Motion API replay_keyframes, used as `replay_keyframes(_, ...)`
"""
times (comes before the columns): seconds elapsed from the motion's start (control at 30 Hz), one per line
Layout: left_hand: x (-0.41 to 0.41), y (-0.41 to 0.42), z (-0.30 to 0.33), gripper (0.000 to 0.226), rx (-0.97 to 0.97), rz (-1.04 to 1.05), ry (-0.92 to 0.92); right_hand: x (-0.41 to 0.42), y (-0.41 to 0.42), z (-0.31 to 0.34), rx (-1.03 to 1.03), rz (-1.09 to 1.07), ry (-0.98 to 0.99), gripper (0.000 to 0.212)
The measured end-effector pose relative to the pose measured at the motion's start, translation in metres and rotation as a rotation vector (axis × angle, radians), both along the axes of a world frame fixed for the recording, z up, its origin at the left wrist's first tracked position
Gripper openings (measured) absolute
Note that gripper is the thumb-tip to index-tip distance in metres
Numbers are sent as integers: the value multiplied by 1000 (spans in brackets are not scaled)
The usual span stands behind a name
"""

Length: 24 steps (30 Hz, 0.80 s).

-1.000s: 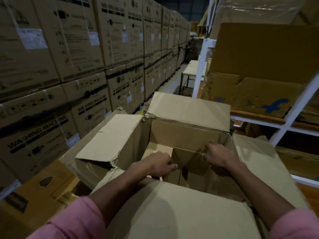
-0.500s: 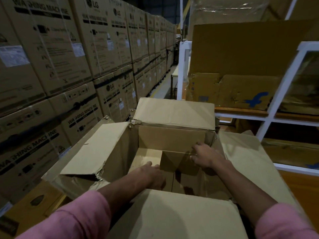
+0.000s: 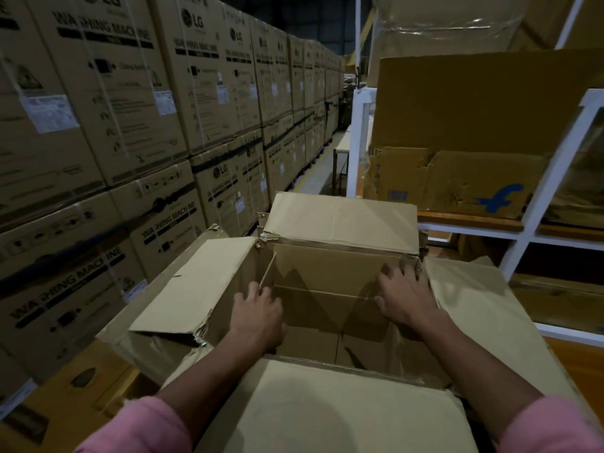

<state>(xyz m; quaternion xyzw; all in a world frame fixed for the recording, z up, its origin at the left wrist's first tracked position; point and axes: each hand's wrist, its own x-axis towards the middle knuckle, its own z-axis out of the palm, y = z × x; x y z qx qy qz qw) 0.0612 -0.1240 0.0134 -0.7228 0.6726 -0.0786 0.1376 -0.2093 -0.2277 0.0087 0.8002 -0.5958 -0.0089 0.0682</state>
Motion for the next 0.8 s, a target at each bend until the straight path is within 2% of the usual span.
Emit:
replay_keyframes(0.07,0,1,1,51,-30,7,25,1,2,6,-60,14,41,50)
replay_keyframes(0.27,7,3,-2,49,-100,39,72,-2,2,18,-66,1,-60,47)
replay_keyframes(0.4,7,1,0,44,-145,56,83,-10,-7,30,-17,5,-117,43)
replay_keyframes(0.57,6,2,1,45,-173,58,110,-30,-15,27,79,-6,-57,39)
replay_keyframes(0.7,7,1,-3,43,-199,52,149,-43,-9,17,-24,-13,-238,38)
replay_keyframes(0.8,7,1,-4,41,-212,49,169,-41,-7,18,-27,-42,-309,45)
